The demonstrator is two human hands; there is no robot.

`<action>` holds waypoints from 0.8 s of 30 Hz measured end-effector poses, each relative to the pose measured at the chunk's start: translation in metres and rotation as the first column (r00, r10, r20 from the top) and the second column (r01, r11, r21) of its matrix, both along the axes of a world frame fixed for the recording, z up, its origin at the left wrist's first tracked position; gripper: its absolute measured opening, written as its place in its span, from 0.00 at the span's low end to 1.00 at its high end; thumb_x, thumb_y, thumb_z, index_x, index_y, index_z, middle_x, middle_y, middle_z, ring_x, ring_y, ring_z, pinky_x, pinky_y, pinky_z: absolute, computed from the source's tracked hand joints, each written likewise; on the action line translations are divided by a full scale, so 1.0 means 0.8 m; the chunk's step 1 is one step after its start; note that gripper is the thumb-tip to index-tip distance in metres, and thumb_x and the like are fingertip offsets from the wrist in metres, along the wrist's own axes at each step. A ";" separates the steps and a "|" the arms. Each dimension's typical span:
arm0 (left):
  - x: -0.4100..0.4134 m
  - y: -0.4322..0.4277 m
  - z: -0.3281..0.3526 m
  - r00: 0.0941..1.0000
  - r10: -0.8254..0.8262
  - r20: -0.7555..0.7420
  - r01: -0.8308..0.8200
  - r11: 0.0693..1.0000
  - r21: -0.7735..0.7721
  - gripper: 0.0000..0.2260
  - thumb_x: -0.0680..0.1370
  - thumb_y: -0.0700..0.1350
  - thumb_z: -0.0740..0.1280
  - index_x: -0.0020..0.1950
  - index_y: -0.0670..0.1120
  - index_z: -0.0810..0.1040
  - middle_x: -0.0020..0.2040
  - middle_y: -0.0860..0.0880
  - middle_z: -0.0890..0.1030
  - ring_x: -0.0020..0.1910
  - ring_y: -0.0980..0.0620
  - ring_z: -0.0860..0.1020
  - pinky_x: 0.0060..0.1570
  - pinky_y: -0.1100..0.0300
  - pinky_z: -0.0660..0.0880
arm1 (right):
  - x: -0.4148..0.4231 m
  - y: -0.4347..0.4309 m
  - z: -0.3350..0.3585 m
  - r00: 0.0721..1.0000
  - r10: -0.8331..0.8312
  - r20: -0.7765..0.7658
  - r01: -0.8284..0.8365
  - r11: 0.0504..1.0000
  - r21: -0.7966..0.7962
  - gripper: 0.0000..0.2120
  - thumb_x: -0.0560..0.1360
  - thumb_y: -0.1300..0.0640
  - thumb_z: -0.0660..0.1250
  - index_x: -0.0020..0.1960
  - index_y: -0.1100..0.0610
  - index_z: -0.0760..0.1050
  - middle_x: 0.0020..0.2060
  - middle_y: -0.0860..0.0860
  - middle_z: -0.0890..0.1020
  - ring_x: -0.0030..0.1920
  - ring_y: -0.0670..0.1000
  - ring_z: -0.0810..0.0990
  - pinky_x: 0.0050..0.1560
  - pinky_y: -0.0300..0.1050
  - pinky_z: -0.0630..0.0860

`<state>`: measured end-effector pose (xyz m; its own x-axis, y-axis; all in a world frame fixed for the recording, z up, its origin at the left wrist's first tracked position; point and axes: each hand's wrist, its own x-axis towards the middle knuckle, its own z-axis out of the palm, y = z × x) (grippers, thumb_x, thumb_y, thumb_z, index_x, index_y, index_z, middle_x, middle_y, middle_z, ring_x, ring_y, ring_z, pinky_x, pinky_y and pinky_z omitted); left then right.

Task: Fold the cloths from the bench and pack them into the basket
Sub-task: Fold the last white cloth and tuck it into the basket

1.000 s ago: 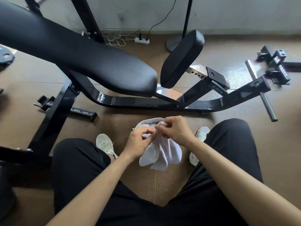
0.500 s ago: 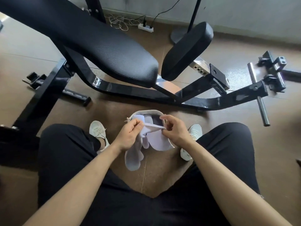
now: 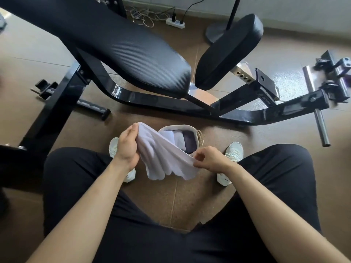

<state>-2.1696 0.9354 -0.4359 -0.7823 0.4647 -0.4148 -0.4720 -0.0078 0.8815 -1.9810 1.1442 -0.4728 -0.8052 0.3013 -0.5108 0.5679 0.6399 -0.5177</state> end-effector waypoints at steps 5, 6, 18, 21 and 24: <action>-0.021 -0.008 -0.012 0.994 0.103 -0.020 -0.105 0.986 -0.130 0.16 0.86 0.52 0.59 0.56 0.41 0.80 0.55 0.38 0.83 0.59 0.41 0.81 0.64 0.44 0.77 | 0.006 0.019 0.002 0.998 -0.054 0.017 0.053 0.996 0.065 0.04 0.71 0.47 0.72 0.39 0.43 0.79 0.40 0.44 0.84 0.45 0.50 0.81 0.53 0.55 0.78; -0.022 -0.008 -0.014 0.996 0.075 -0.040 -0.081 0.984 -0.159 0.15 0.86 0.51 0.59 0.53 0.43 0.81 0.52 0.40 0.83 0.56 0.42 0.81 0.61 0.45 0.78 | 0.007 0.022 0.005 0.996 -0.093 -0.019 0.094 0.994 0.061 0.04 0.73 0.49 0.72 0.41 0.44 0.79 0.40 0.45 0.83 0.44 0.51 0.81 0.50 0.53 0.79; 0.021 0.007 -0.020 0.891 -0.398 -0.219 0.292 0.871 -0.395 0.07 0.82 0.47 0.67 0.49 0.47 0.84 0.46 0.47 0.84 0.46 0.51 0.81 0.44 0.60 0.76 | 0.007 -0.002 0.042 0.832 -0.313 -0.458 0.360 0.933 0.016 0.05 0.75 0.55 0.75 0.51 0.48 0.82 0.36 0.38 0.78 0.37 0.40 0.78 0.40 0.34 0.74; 0.037 0.014 -0.021 0.793 -0.551 -0.260 0.427 0.807 -0.408 0.09 0.82 0.46 0.66 0.51 0.44 0.85 0.47 0.44 0.85 0.47 0.49 0.82 0.45 0.60 0.76 | 0.001 -0.031 0.045 0.871 -0.210 -0.444 0.191 0.978 -0.086 0.18 0.74 0.55 0.76 0.63 0.49 0.80 0.36 0.46 0.81 0.36 0.45 0.80 0.40 0.39 0.79; 0.052 0.020 -0.020 0.702 -0.652 -0.286 0.546 0.751 -0.372 0.10 0.83 0.45 0.66 0.51 0.41 0.85 0.44 0.43 0.84 0.43 0.54 0.80 0.44 0.64 0.75 | -0.009 -0.052 0.042 0.878 -0.187 -0.441 0.107 0.974 -0.198 0.16 0.75 0.54 0.76 0.62 0.50 0.82 0.32 0.48 0.82 0.32 0.43 0.77 0.35 0.39 0.76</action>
<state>-2.1282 0.9512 -0.4519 -0.4851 0.8156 -0.3154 0.0675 0.3945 0.9164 -1.9880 1.1027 -0.4391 -0.9129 0.3789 -0.1515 0.3254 0.4519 -0.8306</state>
